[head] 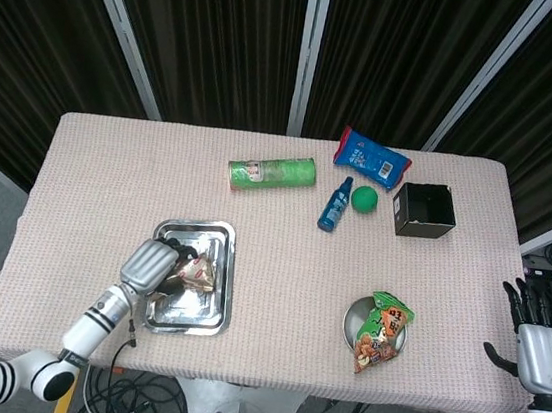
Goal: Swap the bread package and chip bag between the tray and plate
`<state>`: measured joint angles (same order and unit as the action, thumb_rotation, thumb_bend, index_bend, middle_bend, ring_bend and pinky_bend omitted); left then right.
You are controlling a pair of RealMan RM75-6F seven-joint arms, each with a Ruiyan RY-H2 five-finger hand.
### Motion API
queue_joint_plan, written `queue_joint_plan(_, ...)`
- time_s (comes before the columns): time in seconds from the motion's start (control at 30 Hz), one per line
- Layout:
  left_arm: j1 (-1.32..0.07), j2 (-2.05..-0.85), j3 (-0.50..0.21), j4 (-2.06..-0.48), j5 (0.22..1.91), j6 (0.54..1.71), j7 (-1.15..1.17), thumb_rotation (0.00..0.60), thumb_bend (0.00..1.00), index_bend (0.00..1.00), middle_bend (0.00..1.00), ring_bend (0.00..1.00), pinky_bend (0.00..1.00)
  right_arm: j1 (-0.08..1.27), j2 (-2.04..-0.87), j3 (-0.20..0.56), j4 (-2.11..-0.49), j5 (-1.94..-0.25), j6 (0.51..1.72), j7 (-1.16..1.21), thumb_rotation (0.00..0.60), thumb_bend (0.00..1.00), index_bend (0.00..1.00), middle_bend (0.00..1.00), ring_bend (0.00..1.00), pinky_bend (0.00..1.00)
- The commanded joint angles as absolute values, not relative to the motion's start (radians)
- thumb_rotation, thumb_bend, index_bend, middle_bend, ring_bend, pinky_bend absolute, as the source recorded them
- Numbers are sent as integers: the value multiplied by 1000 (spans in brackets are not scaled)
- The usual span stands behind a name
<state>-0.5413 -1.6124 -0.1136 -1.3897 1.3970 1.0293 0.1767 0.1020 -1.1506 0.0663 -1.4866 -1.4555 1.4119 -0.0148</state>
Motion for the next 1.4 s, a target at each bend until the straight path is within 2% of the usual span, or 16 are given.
queue_joint_plan(0.03,-556,-1623,-122,-1371,1399,1031,182,600,242,396,514,372,458,102,-1149,67,-1488,-1455,1412,-15,600,110,0,0,0,0)
queue_joint_plan(0.27,-596,-1615,-147,-1384,1402,1021,170,600,270,409,538,402,487,103,-1144,72,-1493,-1449,1413,-15,600,116,0,0,0,0)
queue_joint_plan(0.4,-668,-1608,-190,-1414,1397,959,171,600,267,407,538,402,487,103,-1140,66,-1495,-1464,1416,-1,600,116,0,0,0,0)
queue_joint_plan(0.53,-760,-1657,-242,-1379,1395,901,144,600,267,407,538,402,486,99,-1141,69,-1491,-1460,1424,4,600,116,0,0,0,0)
queue_joint_plan(0.73,-907,-1797,-291,-1158,1394,795,-12,600,272,408,538,402,483,94,-1141,66,-1484,-1455,1422,13,600,115,0,0,0,0)
queue_joint_plan(1.0,-1051,-1978,-319,-867,1432,795,-189,600,279,409,538,402,484,93,-1147,73,-1473,-1434,1415,19,600,115,0,0,0,0)
queue_joint_plan(1.17,-1091,-2041,-325,-757,1432,820,-258,600,276,407,536,401,482,94,-1151,73,-1468,-1430,1408,21,600,115,0,0,0,0)
queue_joint_plan(1.23,-1098,-2062,-322,-718,1429,827,-282,600,265,368,484,375,458,96,-1153,75,-1466,-1427,1404,22,600,115,0,0,0,0)
queue_joint_plan(1.3,-1104,-2070,-306,-687,1436,823,-305,600,217,278,366,296,400,98,-1155,77,-1466,-1429,1405,22,600,115,0,0,0,0)
queue_joint_plan(1.33,-1105,-2070,-298,-677,1441,825,-316,600,170,215,277,225,347,98,-1156,77,-1467,-1432,1407,23,600,116,0,0,0,0)
queue_joint_plan(1.4,-1101,-2063,-280,-662,1451,831,-334,600,124,168,199,153,286,98,-1156,77,-1466,-1439,1413,25,600,116,0,0,0,0)
